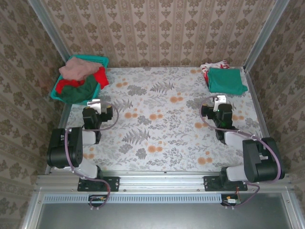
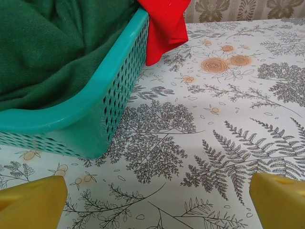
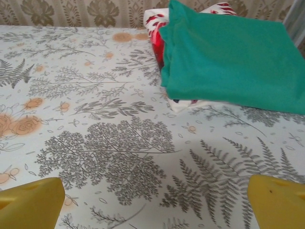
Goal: Fold and stack the t-shirts
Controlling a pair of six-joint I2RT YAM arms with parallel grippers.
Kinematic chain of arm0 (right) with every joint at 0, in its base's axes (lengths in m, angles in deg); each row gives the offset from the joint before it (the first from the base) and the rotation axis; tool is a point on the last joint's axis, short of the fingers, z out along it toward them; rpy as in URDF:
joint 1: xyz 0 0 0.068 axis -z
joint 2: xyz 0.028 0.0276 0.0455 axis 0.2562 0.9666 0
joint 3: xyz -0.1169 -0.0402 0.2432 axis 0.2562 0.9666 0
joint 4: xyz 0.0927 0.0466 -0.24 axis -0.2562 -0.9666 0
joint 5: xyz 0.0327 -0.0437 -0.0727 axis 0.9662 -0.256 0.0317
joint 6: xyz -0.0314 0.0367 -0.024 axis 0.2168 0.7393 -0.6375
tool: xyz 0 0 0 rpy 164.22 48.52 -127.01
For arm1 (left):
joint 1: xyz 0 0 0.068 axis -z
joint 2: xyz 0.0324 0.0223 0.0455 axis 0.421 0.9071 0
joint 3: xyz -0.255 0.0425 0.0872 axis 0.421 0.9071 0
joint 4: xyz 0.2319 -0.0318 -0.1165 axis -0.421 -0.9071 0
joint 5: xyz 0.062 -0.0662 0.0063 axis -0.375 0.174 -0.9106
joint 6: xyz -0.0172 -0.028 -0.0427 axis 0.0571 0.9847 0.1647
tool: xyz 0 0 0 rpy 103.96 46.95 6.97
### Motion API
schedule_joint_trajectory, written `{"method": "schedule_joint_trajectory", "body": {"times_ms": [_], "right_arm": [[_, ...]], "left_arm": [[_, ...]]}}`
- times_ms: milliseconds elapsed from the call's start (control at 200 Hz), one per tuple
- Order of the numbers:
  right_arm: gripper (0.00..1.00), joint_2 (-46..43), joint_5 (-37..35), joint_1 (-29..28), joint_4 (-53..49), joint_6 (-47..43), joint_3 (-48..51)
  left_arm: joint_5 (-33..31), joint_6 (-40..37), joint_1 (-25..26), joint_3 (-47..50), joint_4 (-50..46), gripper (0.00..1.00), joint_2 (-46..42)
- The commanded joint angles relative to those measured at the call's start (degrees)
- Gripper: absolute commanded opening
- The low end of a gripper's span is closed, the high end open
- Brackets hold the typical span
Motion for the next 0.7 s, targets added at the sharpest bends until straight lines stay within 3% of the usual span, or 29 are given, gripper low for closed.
{"method": "schedule_joint_trajectory", "body": {"times_ms": [0, 175, 350, 405, 460, 515, 585, 695], "right_arm": [[1.0, 2.2, -1.0, 1.1, -3.1, 2.4, -3.6], [1.0, -0.5, -7.0, 1.2, -4.4, -1.4, -1.8], [1.0, -2.7, -0.3, 0.6, -0.7, -3.9, 1.0], [1.0, -2.5, 1.4, 0.9, 2.1, 0.7, 1.9], [1.0, -0.7, 7.0, 0.1, 10.1, -0.7, 4.7], [1.0, 4.0, 3.1, -3.0, 16.0, -3.4, 5.1], [1.0, 4.4, 0.3, -1.7, 11.2, -0.7, 2.7], [1.0, 8.9, 1.6, 1.2, 15.7, 2.4, 2.9]], "left_arm": [[-0.8, -1.1, 0.2, -0.2, -0.8, 1.0, -0.5], [-0.9, -1.2, 0.3, -0.2, -0.8, 1.0, -0.5], [-0.9, -1.3, 0.3, -0.3, -0.9, 1.0, -0.4], [-1.0, -1.3, 0.3, -0.4, -1.0, 1.0, -0.4], [-1.2, -1.3, 0.4, -0.3, -1.0, 1.0, -0.4], [-1.3, -1.3, 0.4, -0.4, -1.0, 1.0, -0.4], [-1.3, -1.5, 0.5, -0.4, -1.1, 1.0, -0.4], [-1.5, -1.7, 0.8, -0.6, -1.3, 1.0, -0.4]]}}
